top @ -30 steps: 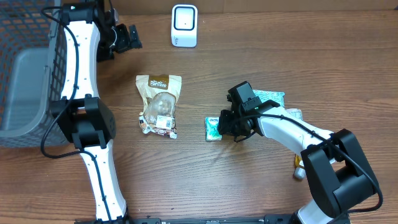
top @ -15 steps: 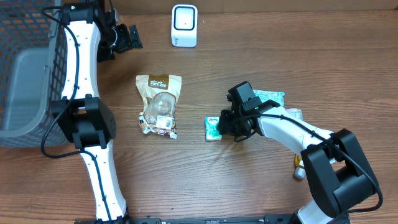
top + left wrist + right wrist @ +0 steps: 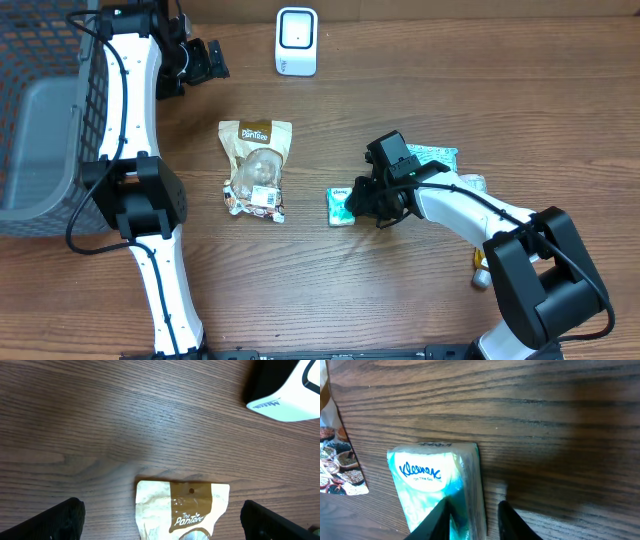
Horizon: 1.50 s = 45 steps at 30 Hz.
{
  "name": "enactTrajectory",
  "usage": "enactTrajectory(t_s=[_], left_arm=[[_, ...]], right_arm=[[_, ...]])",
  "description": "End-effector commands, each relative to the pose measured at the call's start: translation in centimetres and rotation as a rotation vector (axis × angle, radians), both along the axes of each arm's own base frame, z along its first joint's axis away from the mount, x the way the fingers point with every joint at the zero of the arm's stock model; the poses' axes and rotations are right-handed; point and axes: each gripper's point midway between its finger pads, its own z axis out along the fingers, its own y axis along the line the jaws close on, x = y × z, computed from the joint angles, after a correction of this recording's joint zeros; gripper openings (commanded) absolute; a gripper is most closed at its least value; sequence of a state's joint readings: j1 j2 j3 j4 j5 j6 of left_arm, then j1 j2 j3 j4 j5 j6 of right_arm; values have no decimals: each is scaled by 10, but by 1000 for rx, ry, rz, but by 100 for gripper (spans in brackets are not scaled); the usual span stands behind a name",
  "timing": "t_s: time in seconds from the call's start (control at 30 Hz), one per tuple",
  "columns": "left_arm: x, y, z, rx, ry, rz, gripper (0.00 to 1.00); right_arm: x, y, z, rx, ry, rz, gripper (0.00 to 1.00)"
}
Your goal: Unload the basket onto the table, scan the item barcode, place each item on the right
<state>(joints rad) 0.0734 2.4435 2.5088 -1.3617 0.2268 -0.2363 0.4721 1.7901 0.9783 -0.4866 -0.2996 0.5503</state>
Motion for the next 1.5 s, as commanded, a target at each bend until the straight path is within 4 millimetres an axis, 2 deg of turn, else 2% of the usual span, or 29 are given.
enactTrajectory(t_s=[0.0, 0.2, 0.3, 0.4, 0.93, 1.07, 1.27, 1.47], left_arm=[[2, -3, 24, 6, -52, 4, 100], [2, -3, 24, 6, -52, 4, 100], [2, -3, 24, 6, -52, 4, 100], [2, -3, 24, 6, -52, 4, 100], [2, -3, 24, 6, -52, 4, 100], [2, -3, 24, 6, -52, 4, 100], [2, -3, 24, 6, -52, 4, 100], [2, -3, 24, 6, -52, 4, 100]], right_arm=[[-1, 3, -1, 10, 5, 7, 27], [12, 11, 26, 48, -81, 45, 28], [13, 11, 31, 53, -94, 47, 31], [12, 11, 29, 50, -88, 47, 37], [3, 11, 2, 18, -22, 57, 36], [1, 9, 0, 11, -14, 56, 29], [-5, 6, -8, 9, 4, 35, 28], [-5, 6, -8, 10, 5, 36, 4]])
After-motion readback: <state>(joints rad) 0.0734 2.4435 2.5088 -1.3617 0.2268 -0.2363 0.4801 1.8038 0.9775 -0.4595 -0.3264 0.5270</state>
